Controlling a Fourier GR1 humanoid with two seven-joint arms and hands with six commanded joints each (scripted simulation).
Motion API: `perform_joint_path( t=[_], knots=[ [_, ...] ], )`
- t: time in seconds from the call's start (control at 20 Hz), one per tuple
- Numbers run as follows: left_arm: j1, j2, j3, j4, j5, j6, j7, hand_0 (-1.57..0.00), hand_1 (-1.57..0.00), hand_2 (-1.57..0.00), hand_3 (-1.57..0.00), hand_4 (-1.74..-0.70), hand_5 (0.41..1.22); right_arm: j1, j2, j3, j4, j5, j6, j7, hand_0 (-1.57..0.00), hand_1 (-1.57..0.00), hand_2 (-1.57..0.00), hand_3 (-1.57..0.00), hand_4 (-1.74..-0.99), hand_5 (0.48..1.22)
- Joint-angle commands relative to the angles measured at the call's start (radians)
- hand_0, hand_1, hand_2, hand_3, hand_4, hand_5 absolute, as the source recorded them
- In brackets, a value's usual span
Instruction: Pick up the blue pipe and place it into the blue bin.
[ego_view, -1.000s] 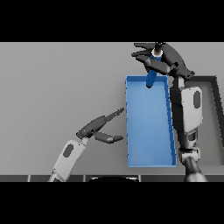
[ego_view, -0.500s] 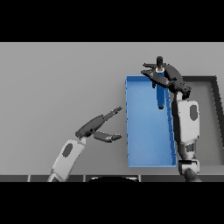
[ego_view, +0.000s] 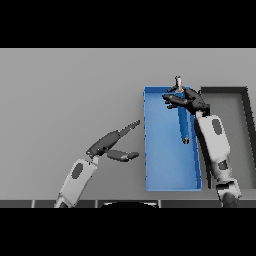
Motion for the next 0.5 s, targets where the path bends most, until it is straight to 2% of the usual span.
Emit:
perform_joint_path(
  t=[0.0,0.1,0.15,0.2,0.35,0.45],
  knots=[
    [-0.002,-0.007,-0.004,0.012,-0.008,0.006,-0.001,0.00,0.00,0.00,0.00,-0.92,0.493,-0.014,-0.022,0.059,0.033,-0.061,-0.034,0.000,-1.36,-1.28,-1.23,-0.36,-1.553,1.154],
    [0.001,-0.008,-0.002,0.008,-0.003,0.004,0.003,0.00,0.00,0.00,0.00,-0.92,0.493,-0.052,-0.081,0.166,0.067,-0.176,-0.107,0.000,-0.87,-0.82,-0.79,-0.23,-1.405,1.137],
    [0.005,-0.007,-0.002,0.005,-0.003,0.006,-0.002,0.00,0.00,0.00,0.00,-0.92,0.493,-0.065,-0.109,0.224,0.071,-0.215,-0.123,0.000,-0.69,-0.66,-0.63,-0.19,-1.370,1.125],
    [0.008,-0.008,-0.005,0.004,-0.004,0.005,-0.003,0.00,0.00,0.00,0.00,-0.93,0.494,-0.068,-0.134,0.264,0.035,-0.217,-0.092,0.000,-0.55,-0.52,-0.50,-0.15,-1.339,1.108],
    [0.010,-0.008,-0.006,0.002,-0.001,0.003,0.004,0.00,0.00,0.00,0.00,-0.93,0.494,-0.069,-0.224,0.386,-0.063,-0.148,-0.019,0.001,-0.28,-0.27,-0.26,-0.08,-1.250,0.962],
    [0.010,-0.012,-0.008,0.003,-0.006,0.010,0.000,0.00,0.00,0.00,0.00,-0.93,0.495,-0.060,-0.241,0.428,-0.092,-0.132,0.010,0.001,-0.18,-0.17,-0.16,-0.05,-1.219,0.870]
  ],
)
